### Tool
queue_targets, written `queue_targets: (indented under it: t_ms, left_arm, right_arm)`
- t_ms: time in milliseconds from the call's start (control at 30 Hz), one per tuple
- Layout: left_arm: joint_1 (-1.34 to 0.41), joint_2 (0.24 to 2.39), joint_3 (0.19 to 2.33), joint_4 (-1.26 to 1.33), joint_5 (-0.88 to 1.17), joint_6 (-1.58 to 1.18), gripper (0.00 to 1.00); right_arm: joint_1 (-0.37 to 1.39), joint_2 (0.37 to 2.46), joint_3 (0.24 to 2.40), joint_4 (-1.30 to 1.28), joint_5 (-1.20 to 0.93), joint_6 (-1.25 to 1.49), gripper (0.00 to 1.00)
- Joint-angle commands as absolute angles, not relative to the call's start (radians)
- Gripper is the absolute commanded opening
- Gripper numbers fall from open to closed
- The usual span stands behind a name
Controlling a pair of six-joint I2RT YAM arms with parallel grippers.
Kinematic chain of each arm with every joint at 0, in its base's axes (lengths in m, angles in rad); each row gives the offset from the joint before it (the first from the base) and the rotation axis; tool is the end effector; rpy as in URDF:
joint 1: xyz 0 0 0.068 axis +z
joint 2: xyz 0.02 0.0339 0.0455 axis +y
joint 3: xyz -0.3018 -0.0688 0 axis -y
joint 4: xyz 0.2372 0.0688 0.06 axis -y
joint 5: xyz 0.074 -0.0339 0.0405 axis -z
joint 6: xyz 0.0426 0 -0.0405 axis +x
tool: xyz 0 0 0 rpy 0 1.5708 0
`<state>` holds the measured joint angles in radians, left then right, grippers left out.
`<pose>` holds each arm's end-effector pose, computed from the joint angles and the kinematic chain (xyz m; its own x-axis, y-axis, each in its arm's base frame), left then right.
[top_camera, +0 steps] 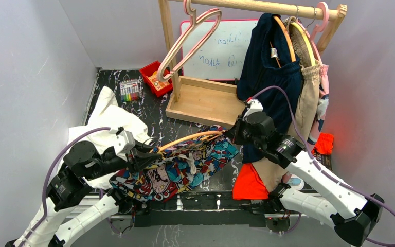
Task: Place the shorts on the hanger
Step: Hang the shorts on the hanger.
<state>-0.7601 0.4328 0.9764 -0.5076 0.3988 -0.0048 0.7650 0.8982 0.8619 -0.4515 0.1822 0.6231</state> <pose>0.0112 -0.0335 0.4182 0.0217 -0.0267 -0.9994 0.9163 0.4004 0.0092 0.1306 0.1146 0.3466 -0.6046 0.2151 -0.7669 -0.2620 0.8555 0.4465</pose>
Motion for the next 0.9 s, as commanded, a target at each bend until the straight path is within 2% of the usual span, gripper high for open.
queue_targets:
  t_ms: [0,533,733,867]
  left_arm:
    - [-0.756,0.454,1.038,-0.533,0.422,0.041,0.0]
    - [-0.755,0.549,1.017,-0.575,0.307,0.157,0.0]
    - [-0.756,0.597,0.999,-0.49,0.335,0.149,0.0]
    - [-0.756,0.653,0.988,-0.414,0.423,0.102,0.0]
  right_arm:
    - [0.746,0.875,0.932,-0.514,0.285,0.592,0.0]
    - [0.746,0.863,1.087,-0.666,0.231,0.525,0.0]
    - [0.746,0.891,1.163,-0.692,0.048,0.496,0.0]
    - [0.746,0.876,1.175,-0.58,-0.141,0.508,0.0]
